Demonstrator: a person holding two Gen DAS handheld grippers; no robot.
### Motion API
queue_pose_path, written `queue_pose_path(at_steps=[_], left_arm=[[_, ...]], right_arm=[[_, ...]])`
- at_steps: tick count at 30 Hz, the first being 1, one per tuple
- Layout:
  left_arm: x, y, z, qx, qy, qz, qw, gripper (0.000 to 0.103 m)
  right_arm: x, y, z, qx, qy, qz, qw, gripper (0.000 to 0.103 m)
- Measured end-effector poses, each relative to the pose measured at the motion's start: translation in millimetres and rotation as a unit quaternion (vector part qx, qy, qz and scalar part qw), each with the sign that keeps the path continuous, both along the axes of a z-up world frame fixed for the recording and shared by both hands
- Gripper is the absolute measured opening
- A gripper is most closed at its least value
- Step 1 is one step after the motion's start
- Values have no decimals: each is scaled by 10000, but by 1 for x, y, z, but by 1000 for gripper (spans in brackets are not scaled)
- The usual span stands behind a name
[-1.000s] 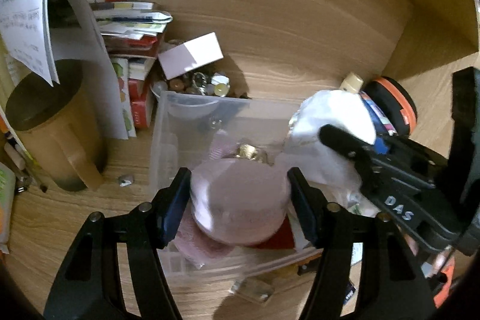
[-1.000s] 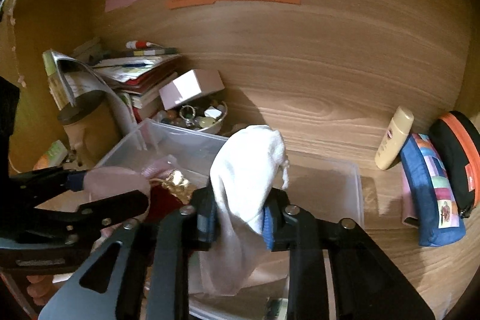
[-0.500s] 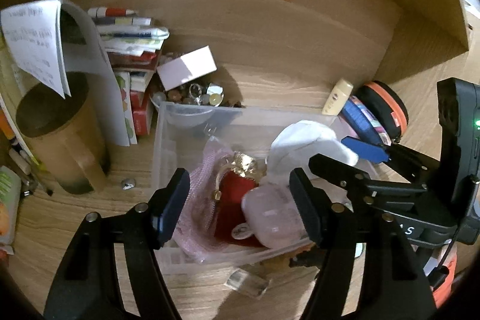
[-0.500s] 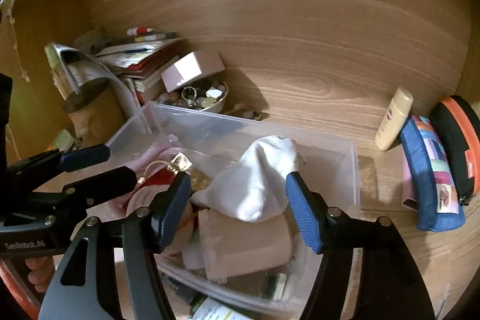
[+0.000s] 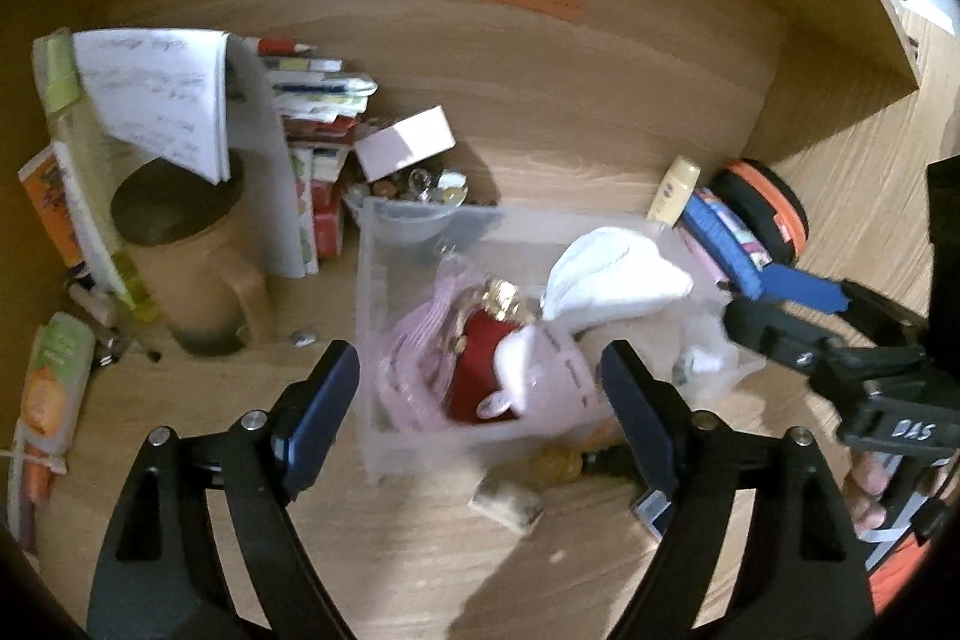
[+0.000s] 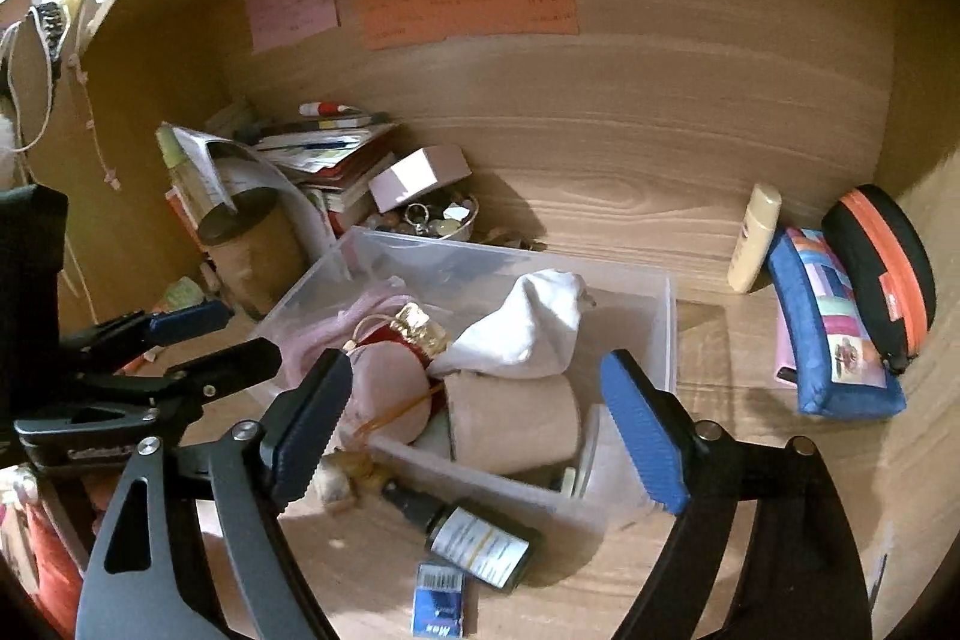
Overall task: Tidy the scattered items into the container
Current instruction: 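Withdraw both open tools from the bin toward the remaining items, then grasp the small metal tin with the left tool while the right tool grasps the dark green bottle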
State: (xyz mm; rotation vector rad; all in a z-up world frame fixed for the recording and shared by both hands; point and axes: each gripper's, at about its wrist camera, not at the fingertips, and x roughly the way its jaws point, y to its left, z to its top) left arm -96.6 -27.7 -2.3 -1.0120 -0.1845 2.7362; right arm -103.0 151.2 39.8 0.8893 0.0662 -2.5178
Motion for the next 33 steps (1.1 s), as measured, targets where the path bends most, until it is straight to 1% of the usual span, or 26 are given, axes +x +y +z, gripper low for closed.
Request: queue_pose_path(at_steps=[2, 9, 16, 25, 27, 30, 33], left_arm=[[5, -1, -2, -70, -15, 61, 10000, 92], [24, 2, -12, -314, -147, -56, 9994, 92], [28, 8, -31, -497, -390, -145, 9979, 92], [25, 14, -58, -573, -789, -230, 9950, 92], [25, 17, -63, -664, -853, -272, 9938, 92], [24, 20, -70, -992, -839, -149, 9914, 92], [21, 22, -75, -1033, -950, -292, 9897, 92]], right_arm=[[6, 0, 0, 23, 21, 17, 10000, 83], [23, 7, -7, 154, 119, -91, 9998, 83], [27, 16, -27, 105, -180, -96, 9997, 83], [24, 21, -56, 170, -576, -128, 9981, 83], [23, 22, -60, 205, -640, -110, 9977, 83], [22, 20, -72, 346, -851, 48, 9958, 83], [21, 19, -83, 432, -961, 92, 9944, 83]])
